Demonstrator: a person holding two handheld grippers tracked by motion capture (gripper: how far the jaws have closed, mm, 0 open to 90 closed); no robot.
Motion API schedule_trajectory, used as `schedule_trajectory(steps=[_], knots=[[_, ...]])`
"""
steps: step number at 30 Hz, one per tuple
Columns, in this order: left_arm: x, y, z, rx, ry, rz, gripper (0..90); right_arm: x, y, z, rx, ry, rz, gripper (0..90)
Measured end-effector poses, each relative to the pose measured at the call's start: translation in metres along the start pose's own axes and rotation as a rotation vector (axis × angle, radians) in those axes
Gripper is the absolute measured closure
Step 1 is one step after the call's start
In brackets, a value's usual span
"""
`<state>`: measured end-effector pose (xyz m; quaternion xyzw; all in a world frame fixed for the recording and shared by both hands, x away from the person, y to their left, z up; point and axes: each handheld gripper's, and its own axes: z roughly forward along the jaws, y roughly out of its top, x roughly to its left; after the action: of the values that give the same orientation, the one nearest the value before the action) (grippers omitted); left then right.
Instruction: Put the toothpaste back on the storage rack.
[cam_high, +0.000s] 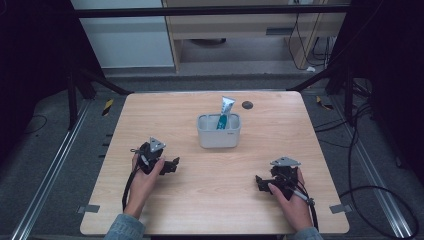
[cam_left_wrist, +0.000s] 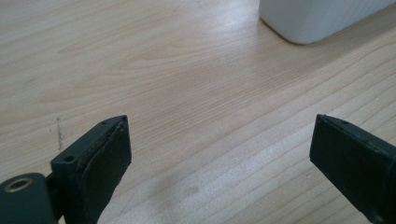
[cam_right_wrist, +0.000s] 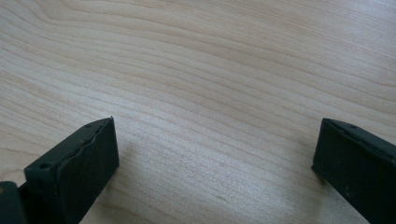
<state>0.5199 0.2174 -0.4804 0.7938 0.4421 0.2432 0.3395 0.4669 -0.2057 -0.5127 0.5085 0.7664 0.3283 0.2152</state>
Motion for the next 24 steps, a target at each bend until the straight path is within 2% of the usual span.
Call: schedule_trajectory(steps=[5,11,19,21,24], knots=[[0.004,-0.005,0.0,0.013,0.01,-0.006,5.1,0.0,0.0,0.0,0.0,0.0,0.0,0.4],[0.023,-0.016,-0.006,0.036,0.032,-0.068,5.2,0.0,0.0,0.0,0.0,0.0,0.0,0.4],[0.044,-0.026,-0.007,0.069,0.073,-0.11,5.3,0.0,0.0,0.0,0.0,0.0,0.0,0.4],[0.048,-0.028,-0.006,0.071,0.075,-0.125,5.5,0.0,0.0,0.0,0.0,0.0,0.0,0.4],[0.048,-0.031,-0.003,0.089,0.062,-0.125,5.5,0.0,0.0,0.0,0.0,0.0,0.0,0.4]])
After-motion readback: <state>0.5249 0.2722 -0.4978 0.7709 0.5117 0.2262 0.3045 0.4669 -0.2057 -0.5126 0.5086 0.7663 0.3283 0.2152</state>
